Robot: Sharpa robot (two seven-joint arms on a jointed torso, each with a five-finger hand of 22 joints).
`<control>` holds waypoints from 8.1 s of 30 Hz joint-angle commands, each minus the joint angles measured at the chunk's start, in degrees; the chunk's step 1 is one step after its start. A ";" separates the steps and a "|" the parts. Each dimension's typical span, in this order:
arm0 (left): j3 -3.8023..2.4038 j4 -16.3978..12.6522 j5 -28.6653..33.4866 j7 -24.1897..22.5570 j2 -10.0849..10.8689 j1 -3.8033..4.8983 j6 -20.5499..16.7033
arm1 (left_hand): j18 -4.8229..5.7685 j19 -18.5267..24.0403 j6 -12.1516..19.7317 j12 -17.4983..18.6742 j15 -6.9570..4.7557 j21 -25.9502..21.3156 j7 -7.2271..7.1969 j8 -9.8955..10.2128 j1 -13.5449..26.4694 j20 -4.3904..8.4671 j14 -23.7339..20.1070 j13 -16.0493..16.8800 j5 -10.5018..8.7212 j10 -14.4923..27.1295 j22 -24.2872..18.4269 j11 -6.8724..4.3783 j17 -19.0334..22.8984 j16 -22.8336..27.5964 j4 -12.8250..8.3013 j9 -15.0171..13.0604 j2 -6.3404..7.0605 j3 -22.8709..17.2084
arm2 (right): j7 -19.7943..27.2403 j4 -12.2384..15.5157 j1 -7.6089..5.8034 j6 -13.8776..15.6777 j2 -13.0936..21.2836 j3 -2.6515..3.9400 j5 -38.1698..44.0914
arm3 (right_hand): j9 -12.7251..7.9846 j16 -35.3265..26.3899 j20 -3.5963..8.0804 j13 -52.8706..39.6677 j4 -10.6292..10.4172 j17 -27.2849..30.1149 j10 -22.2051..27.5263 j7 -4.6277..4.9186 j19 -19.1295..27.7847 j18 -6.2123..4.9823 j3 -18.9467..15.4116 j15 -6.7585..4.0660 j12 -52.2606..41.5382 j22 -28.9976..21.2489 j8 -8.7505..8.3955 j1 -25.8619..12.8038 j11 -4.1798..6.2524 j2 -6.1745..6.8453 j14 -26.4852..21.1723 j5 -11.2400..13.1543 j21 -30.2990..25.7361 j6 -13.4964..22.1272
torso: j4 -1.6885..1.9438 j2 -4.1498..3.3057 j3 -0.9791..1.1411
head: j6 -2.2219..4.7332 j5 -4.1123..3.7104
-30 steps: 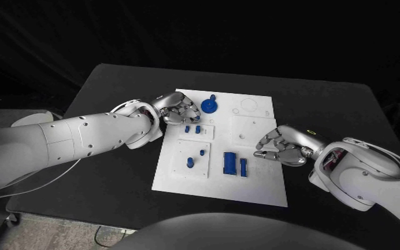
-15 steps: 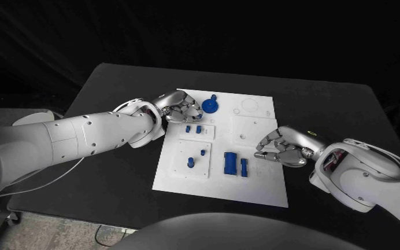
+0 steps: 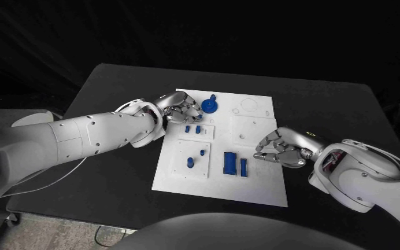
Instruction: Assemble the parts on the task board
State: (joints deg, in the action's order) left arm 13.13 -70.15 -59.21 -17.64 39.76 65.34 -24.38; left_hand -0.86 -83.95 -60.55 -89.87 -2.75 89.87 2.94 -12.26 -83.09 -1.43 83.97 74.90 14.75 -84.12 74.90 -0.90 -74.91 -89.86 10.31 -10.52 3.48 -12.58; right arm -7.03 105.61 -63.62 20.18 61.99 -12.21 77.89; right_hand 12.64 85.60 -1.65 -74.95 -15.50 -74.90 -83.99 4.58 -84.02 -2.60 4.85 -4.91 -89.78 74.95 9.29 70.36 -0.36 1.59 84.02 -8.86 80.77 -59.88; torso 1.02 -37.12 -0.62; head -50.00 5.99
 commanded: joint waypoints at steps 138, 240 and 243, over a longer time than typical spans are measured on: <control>-0.18 -17.94 19.05 -9.30 14.65 4.61 -6.93 | -1.27 3.32 8.14 13.17 1.58 -5.78 2.65 5.97 1.68 -3.38 5.91 2.14 7.95 6.81 10.97 1.87 -14.99 -0.07 6.27 -0.11 -0.99 5.56 | -11.47 4.95 0.73 1.81 -4.13 0.03 17.43 | 39.35 -1.00 1.63 -15.05 -1.19 -4.01 -6.01 -3.62 -1.48 -0.07 -1.16 -1.76 -0.22 11.53 38.39 -3.20 3.60 6.54 4.00 5.76 -2.53 17.34 | 0.09 0.07 -0.03 | 0.00 -0.46; 0.09 -14.61 20.13 -6.38 12.57 3.75 -0.65 | -2.25 6.97 7.91 21.11 1.74 -8.98 2.73 6.16 -0.16 -3.98 0.35 -4.67 8.67 12.12 9.47 2.00 -10.25 3.65 6.16 -0.55 -2.70 5.56 | -11.25 2.64 4.87 2.93 -8.01 0.04 14.23 | 50.77 -0.07 1.99 -15.05 -0.57 -5.54 -6.01 -4.40 -2.37 0.34 -0.59 -1.95 -0.22 12.11 42.34 0.43 4.06 4.64 4.36 5.01 -0.63 18.60 | 0.02 -0.04 -0.03 | 0.00 -1.49; 0.09 -14.57 20.13 -6.49 12.71 3.71 -0.81 | -2.25 6.96 7.92 21.20 1.74 -8.99 2.74 6.16 -0.20 -3.98 0.28 -4.75 8.68 12.19 9.48 2.00 -10.19 3.70 6.15 -0.56 -2.70 5.55 | -11.41 2.58 4.88 2.73 -8.26 0.04 14.36 | 50.88 -0.05 2.00 -15.05 -0.36 -5.57 -6.01 -4.40 -2.41 0.37 -0.51 -1.96 -0.22 12.14 42.27 0.86 4.08 4.68 4.36 4.74 -0.51 18.55 | 0.05 -0.05 -0.02 | 0.00 -1.55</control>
State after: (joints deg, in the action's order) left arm 13.24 -84.70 -39.32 -23.12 52.46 69.07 -25.96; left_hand -2.32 -77.50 -52.41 -69.07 -1.53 81.09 5.42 -6.18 -83.07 -5.42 83.99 70.26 23.17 -72.34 74.94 1.04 -74.93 -86.35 16.57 -11.02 1.20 -7.14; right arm -18.23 108.24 -58.78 23.84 53.82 -12.17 92.11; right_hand 63.47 85.16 0.20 -74.90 -16.05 -74.94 -83.99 0.16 -84.02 -2.60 4.31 -6.67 -89.78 74.91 51.83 70.47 3.32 6.21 83.92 -3.98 80.17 -40.79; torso 1.05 -37.16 -0.63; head -50.00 4.50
